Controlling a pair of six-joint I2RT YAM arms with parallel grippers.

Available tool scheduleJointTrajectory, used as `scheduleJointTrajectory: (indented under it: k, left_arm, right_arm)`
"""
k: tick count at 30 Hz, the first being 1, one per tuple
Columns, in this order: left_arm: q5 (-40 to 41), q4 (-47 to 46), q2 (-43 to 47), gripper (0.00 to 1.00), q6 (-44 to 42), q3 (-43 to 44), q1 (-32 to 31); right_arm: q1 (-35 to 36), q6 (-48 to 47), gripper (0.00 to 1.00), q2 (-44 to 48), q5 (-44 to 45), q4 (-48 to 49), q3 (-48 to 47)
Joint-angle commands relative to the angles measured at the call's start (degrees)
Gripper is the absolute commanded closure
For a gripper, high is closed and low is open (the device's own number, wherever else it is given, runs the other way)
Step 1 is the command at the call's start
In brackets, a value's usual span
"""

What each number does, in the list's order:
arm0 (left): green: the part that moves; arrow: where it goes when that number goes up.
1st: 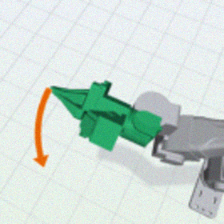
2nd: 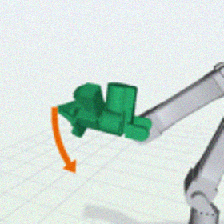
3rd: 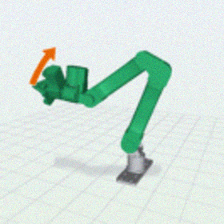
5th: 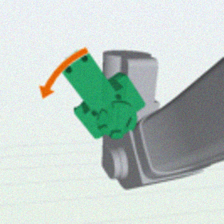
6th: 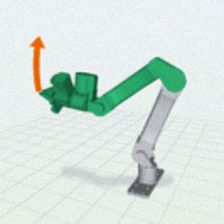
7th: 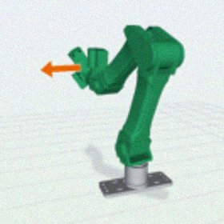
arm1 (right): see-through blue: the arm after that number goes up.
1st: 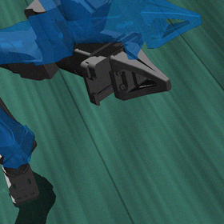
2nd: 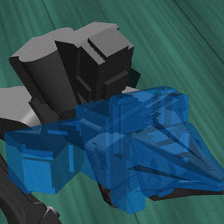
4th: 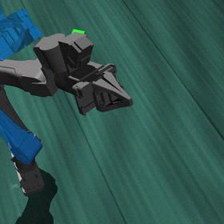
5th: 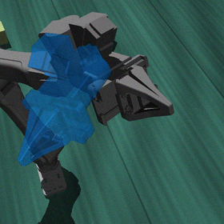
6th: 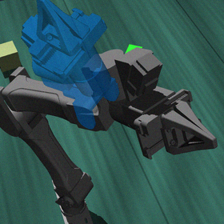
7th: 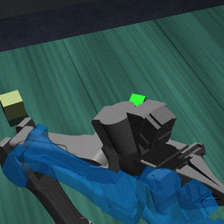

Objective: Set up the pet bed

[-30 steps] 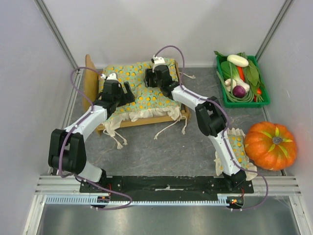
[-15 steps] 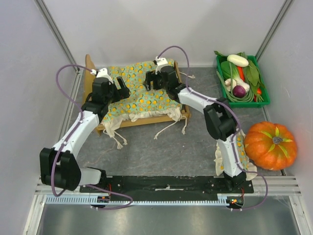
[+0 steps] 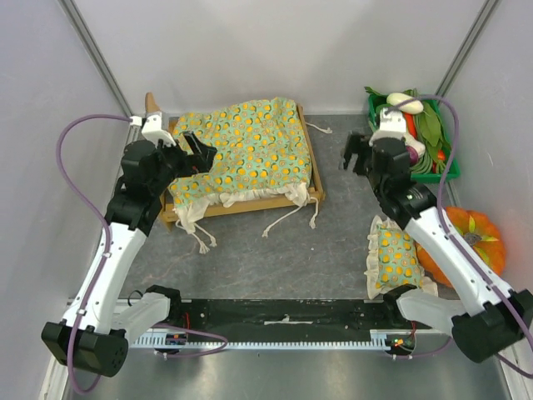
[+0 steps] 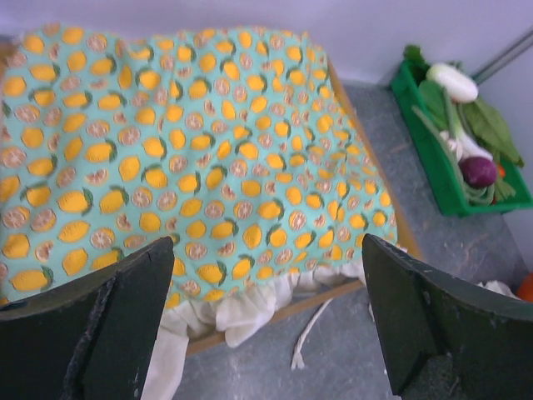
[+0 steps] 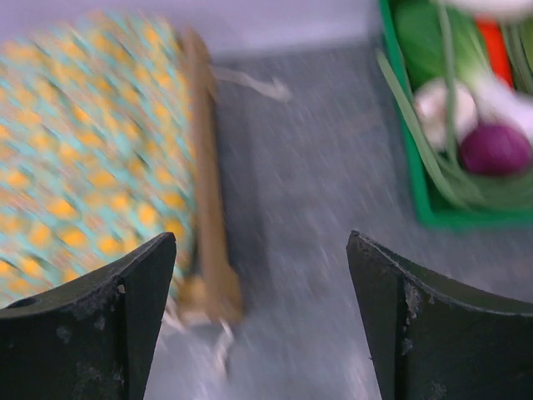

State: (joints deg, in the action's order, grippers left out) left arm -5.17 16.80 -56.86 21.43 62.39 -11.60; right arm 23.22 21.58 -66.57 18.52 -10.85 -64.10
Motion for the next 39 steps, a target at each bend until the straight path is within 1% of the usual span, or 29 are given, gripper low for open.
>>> scheduleJointTrajectory:
  k: [1, 2, 3, 5, 6, 7, 8, 10, 11, 12, 16, 18, 19, 20, 22, 23, 25, 26, 27, 28, 29, 30, 32, 34, 35, 37, 38, 39]
  left_arm:
    - [-5.9, 2.5, 0.9, 0.00, 0.1, -3.2, 0.3]
    - [-6.7, 2.5, 1.0, 0.00, 0.4, -3.8, 0.3]
    - [-7.1, 2.4, 1.0, 0.00, 0.7, -4.0, 0.3]
    - [-8.7, 2.2, 1.1, 0.00, 1.1, -4.4, 0.3]
    - [-9.2, 2.4, 0.9, 0.00, 1.2, -4.4, 0.3]
    - [-9.7, 2.5, 0.9, 0.00, 1.2, -4.4, 0.3]
    - [-10.1, 3.1, 0.8, 0.00, 1.2, -4.2, 0.3]
    - [-10.2, 3.2, 1.0, 0.00, 1.1, -4.5, 0.3]
    - [-10.3, 3.3, 1.2, 0.00, 1.1, -4.6, 0.3]
    - [-10.3, 3.8, 1.3, 0.00, 0.6, -4.6, 0.3]
    - [-10.5, 5.6, 1.6, 0.00, -0.3, -4.3, 0.3]
    - [-9.9, 6.1, 1.8, 0.01, -0.8, -4.4, 0.3]
    - [-9.7, 6.5, 1.8, 0.00, -0.8, -4.6, 0.3]
    - [-9.3, 6.6, 1.9, 0.00, -0.9, -4.6, 0.3]
    - [-9.2, 6.8, 2.1, 0.00, -1.0, -4.7, 0.3]
    - [-9.3, 6.8, 2.0, 0.00, -0.9, -4.8, 0.3]
    - [-9.4, 6.7, 1.8, 0.00, -0.9, -4.7, 0.3]
    - [-9.8, 6.8, 1.7, 0.00, -1.0, -4.6, 0.3]
    - [-9.9, 7.0, 1.6, 0.00, -1.0, -4.5, 0.3]
    - [-9.9, 7.1, 1.4, 0.00, -1.0, -4.4, 0.3]
    - [-9.5, 7.3, 1.4, 0.00, -1.0, -4.4, 0.3]
    - [-9.2, 7.2, 1.6, 0.00, -1.0, -4.4, 0.3]
    - [-8.8, 7.1, 1.8, 0.00, -0.9, -4.6, 0.3]
    - [-8.6, 7.2, 1.9, 0.01, -1.0, -4.4, 0.3]
    - [-8.0, 7.2, 1.9, 0.01, -1.0, -4.3, 0.3]
    - [-6.7, 8.1, 2.0, 0.01, -0.8, -3.4, 0.3]
    - [-4.5, 8.6, 1.9, 0.01, -1.0, -2.8, 0.3]
    - [-3.0, 10.2, 2.2, 0.01, -1.8, -2.2, 0.3]
  right_arm:
    - [0.6, 7.8, 0.11, 5.3, 12.2, -27.4, 7.9]
    - [0.6, 9.3, 0.12, 7.1, 12.8, -31.6, 8.5]
    - [0.6, 12.4, 0.15, 7.8, 13.5, -33.7, 9.2]
    - [0.6, 16.6, 0.17, 9.0, 15.3, -38.9, 10.2]
    - [0.6, 18.3, 0.17, 9.4, 15.9, -39.9, 12.0]
    - [0.6, 22.9, 0.17, 9.6, 17.8, -41.0, 12.9]
    - [0.5, 25.0, 0.14, 10.0, 18.3, -42.0, 15.4]
    - [0.0, 29.2, 0.11, 10.0, 19.2, -42.7, 17.5]
    - [-0.3, 30.9, 0.05, 9.5, 19.4, -43.1, 19.4]
    - [-1.8, 31.7, 0.05, 9.4, 19.0, -43.3, 20.1]
    - [-3.6, 34.9, 0.07, 9.1, 19.5, -43.3, 22.2]
    - [-4.8, 35.5, 0.11, 9.7, 19.5, -42.8, 23.3]
    - [-5.0, 35.5, 0.14, 10.0, 19.3, -42.2, 24.0]
    - [-5.4, 34.2, 0.19, 10.0, 18.1, -40.1, 25.7]
    - [-6.3, 33.4, 0.25, 9.0, 16.8, -38.0, 27.1]
    - [-6.3, 32.4, 0.35, 7.7, 15.9, -36.2, 27.7]
    - [-6.3, 31.1, 0.41, 6.3, 15.0, -35.0, 28.3]
    - [-6.3, 30.1, 0.52, 5.3, 14.4, -33.8, 28.5]
    - [-6.3, 29.1, 0.56, 5.0, 13.3, -33.4, 28.4]
    - [-6.3, 28.9, 0.62, 4.9, 12.9, -33.1, 28.4]
    - [-6.3, 27.9, 0.81, 5.2, 12.2, -31.1, 28.7]
    - [-6.3, 26.1, 0.88, 5.7, 10.5, -29.5, 28.8]
    - [-6.3, 23.7, 1.00, 6.7, 6.4, -25.4, 28.2]
    - [-6.3, 22.4, 1.00, 7.0, 3.5, -22.0, 27.5]
    - [-6.3, 21.8, 1.00, 5.9, 3.3, -19.7, 25.9]
    - [-6.3, 20.4, 1.00, 3.5, 5.1, -18.5, 23.5]
    - [-6.3, 18.9, 0.98, 0.3, 6.9, -18.9, 20.4]
    - [-6.3, 17.7, 0.93, -1.3, 7.3, -19.0, 18.9]
